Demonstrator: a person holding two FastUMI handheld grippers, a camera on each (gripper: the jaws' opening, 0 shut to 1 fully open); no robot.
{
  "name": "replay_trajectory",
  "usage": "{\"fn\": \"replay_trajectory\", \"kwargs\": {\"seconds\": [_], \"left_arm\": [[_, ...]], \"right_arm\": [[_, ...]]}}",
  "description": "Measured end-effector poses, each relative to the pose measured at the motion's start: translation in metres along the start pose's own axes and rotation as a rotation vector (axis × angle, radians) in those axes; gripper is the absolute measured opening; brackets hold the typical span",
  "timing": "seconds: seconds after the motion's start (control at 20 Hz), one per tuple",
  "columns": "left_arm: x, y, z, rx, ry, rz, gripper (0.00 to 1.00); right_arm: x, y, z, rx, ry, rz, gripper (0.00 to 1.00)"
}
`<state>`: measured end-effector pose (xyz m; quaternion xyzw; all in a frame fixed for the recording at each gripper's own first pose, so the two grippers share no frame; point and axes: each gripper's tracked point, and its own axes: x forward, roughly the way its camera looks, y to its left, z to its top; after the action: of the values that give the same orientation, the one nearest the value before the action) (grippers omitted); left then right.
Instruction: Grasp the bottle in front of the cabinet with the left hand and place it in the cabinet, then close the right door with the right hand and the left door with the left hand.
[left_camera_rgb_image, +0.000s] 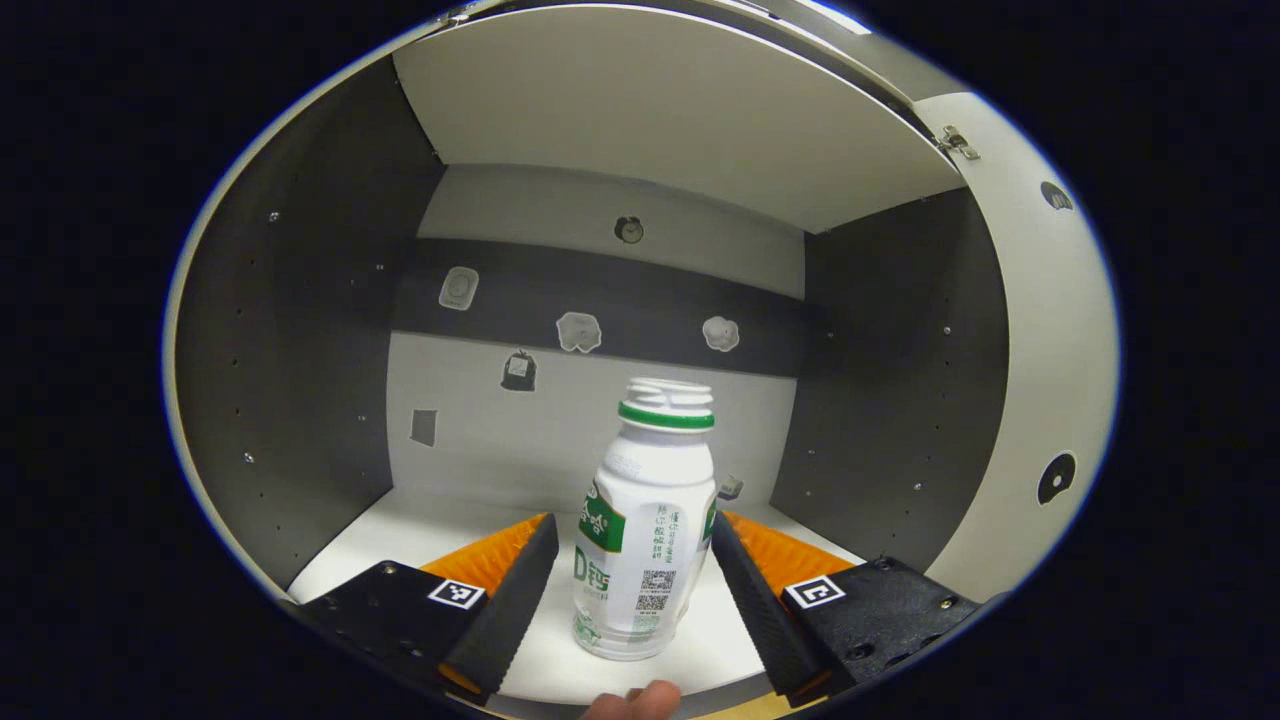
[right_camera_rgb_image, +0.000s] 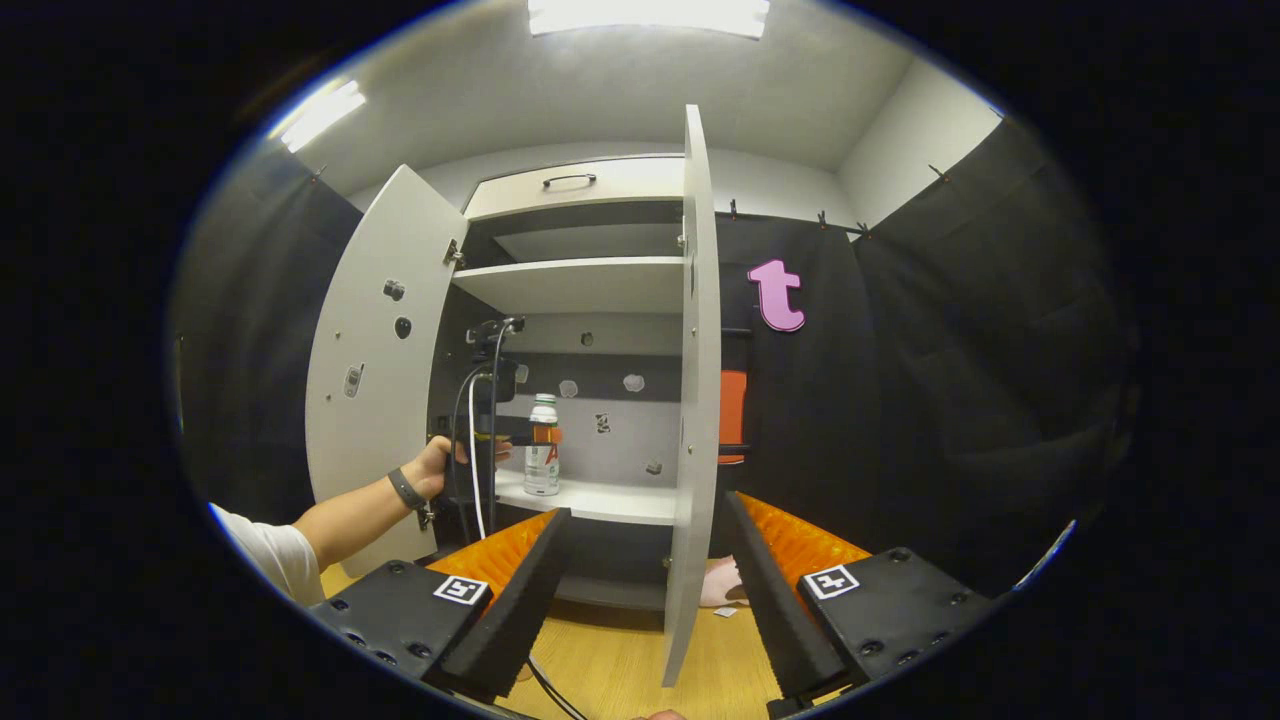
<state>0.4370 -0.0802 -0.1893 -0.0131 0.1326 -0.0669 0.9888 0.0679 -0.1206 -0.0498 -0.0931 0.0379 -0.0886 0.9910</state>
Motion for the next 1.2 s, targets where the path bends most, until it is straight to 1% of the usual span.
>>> {"fn": "replay_trajectory", "kwargs": {"seconds": [0.2, 0.3, 0.35, 0.4, 0.55, 0.65, 0.7, 0.75, 0.8, 0.85, 0.9, 1.0, 1.15, 1.2], "left_arm": [[-0.028, 0.0, 0.028, 0.016, -0.071, 0.017, 0.95], [-0.047, -0.003, 0.04, 0.006, -0.102, 0.013, 0.94], [-0.06, -0.004, 0.045, -0.001, -0.116, 0.011, 0.92], [-0.071, -0.005, 0.05, -0.004, -0.131, 0.005, 0.94], [-0.111, -0.004, 0.065, -0.01, -0.176, -0.013, 0.95], [-0.137, 0.004, 0.069, -0.018, -0.203, 0.001, 0.95], [-0.148, 0.007, 0.069, -0.014, -0.205, 0.009, 0.95], [-0.162, 0.012, 0.066, -0.009, -0.202, 0.019, 0.95], [-0.174, 0.018, 0.062, -0.011, -0.2, 0.036, 0.95], [-0.184, 0.021, 0.057, -0.02, -0.196, 0.044, 0.95], [-0.195, 0.024, 0.05, -0.03, -0.191, 0.042, 0.95], [-0.22, 0.032, 0.035, -0.032, -0.187, 0.029, 0.95], [-0.257, 0.059, 0.0, -0.024, -0.198, 0.074, 0.95], [-0.268, 0.066, -0.013, -0.021, -0.196, 0.092, 0.92]], "right_arm": [[0.004, 0.005, -0.002, 0.007, 0.007, 0.02, 0.98], [0.009, 0.008, -0.002, 0.011, 0.006, 0.033, 0.98], [0.01, 0.01, -0.003, 0.015, 0.006, 0.042, 0.98], [0.012, 0.011, -0.003, 0.021, 0.008, 0.051, 0.98], [0.017, 0.014, -0.005, 0.032, 0.007, 0.07, 0.98], [0.02, 0.014, -0.006, 0.036, 0.009, 0.079, 0.98], [0.022, 0.015, -0.007, 0.043, 0.011, 0.088, 1.0], [0.024, 0.017, -0.007, 0.051, 0.012, 0.098, 0.98], [0.025, 0.018, -0.007, 0.058, 0.012, 0.107, 0.94], [0.028, 0.017, -0.007, 0.063, 0.011, 0.111, 0.98], [0.031, 0.017, -0.008, 0.067, 0.008, 0.112, 1.0], [0.033, 0.018, -0.01, 0.078, 0.007, 0.122, 0.98], [0.036, 0.02, -0.013, 0.096, 0.014, 0.141, 0.98], [0.038, 0.021, -0.014, 0.098, 0.014, 0.145, 0.98]]}}
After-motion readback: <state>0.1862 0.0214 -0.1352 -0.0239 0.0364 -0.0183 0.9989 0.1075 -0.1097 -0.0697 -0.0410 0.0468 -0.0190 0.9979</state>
